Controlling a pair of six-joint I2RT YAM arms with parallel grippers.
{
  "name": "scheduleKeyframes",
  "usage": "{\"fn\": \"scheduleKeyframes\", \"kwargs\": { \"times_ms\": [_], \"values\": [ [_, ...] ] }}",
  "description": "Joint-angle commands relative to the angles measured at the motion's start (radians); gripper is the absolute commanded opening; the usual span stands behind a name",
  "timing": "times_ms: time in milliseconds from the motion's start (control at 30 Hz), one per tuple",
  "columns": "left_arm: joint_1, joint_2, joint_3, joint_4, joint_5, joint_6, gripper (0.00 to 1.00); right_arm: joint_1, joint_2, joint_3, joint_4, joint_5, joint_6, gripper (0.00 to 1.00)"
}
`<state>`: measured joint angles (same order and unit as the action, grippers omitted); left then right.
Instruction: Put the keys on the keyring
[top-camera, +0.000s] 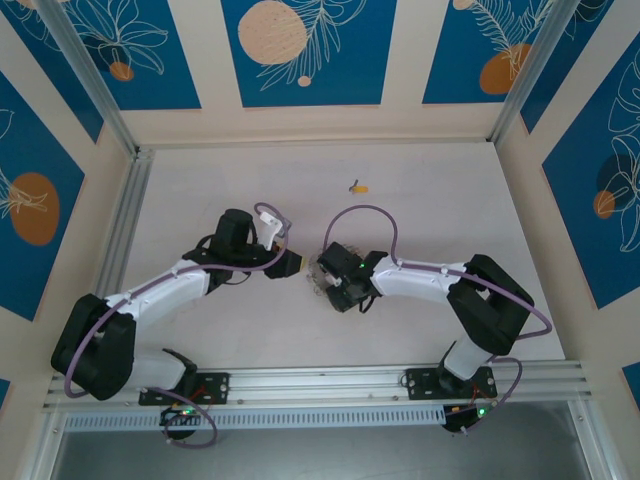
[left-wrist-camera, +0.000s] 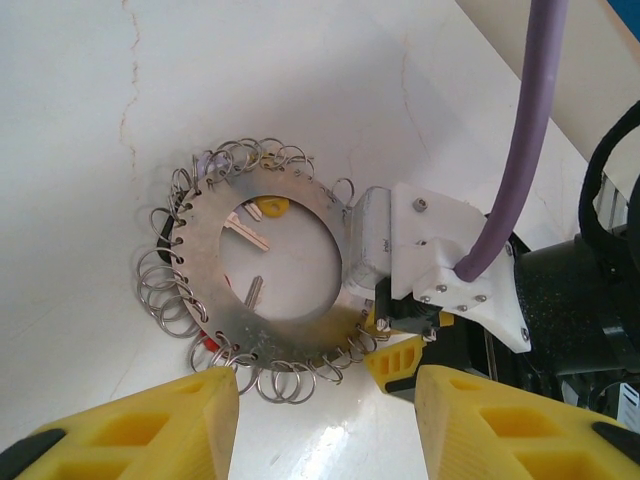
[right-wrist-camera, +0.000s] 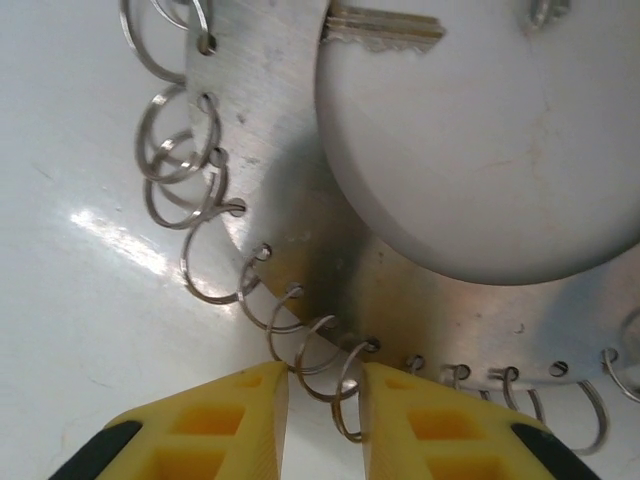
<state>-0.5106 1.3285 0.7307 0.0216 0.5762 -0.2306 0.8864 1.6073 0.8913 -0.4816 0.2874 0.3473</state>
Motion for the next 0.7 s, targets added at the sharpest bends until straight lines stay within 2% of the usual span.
{"fn": "scheduleKeyframes", "kwargs": {
  "times_ms": [0, 100, 333, 667],
  "values": [
    [0.013, -0.024, -0.01, 0.013, 0.024, -0.007, 0.49, 0.018, -0.042, 0.003, 0.083, -0.121, -0.011, 0.28],
    [0.014, -0.031, -0.008, 0.008, 0.025, -0.008, 0.49, -0.001, -0.071, -0.016, 0.1, -0.142, 0.014, 0.29],
    [0.016, -0.035, -0.008, 0.008, 0.027, -0.011, 0.49, -0.061, -0.149, -0.057, 0.027, -0.08, 0.038, 0.31],
    [0.015, -0.04, -0.008, 0.008, 0.032, -0.013, 0.49, -0.066, -0.102, -0.052, 0.023, -0.11, 0.033, 0.23]
  ]
}}
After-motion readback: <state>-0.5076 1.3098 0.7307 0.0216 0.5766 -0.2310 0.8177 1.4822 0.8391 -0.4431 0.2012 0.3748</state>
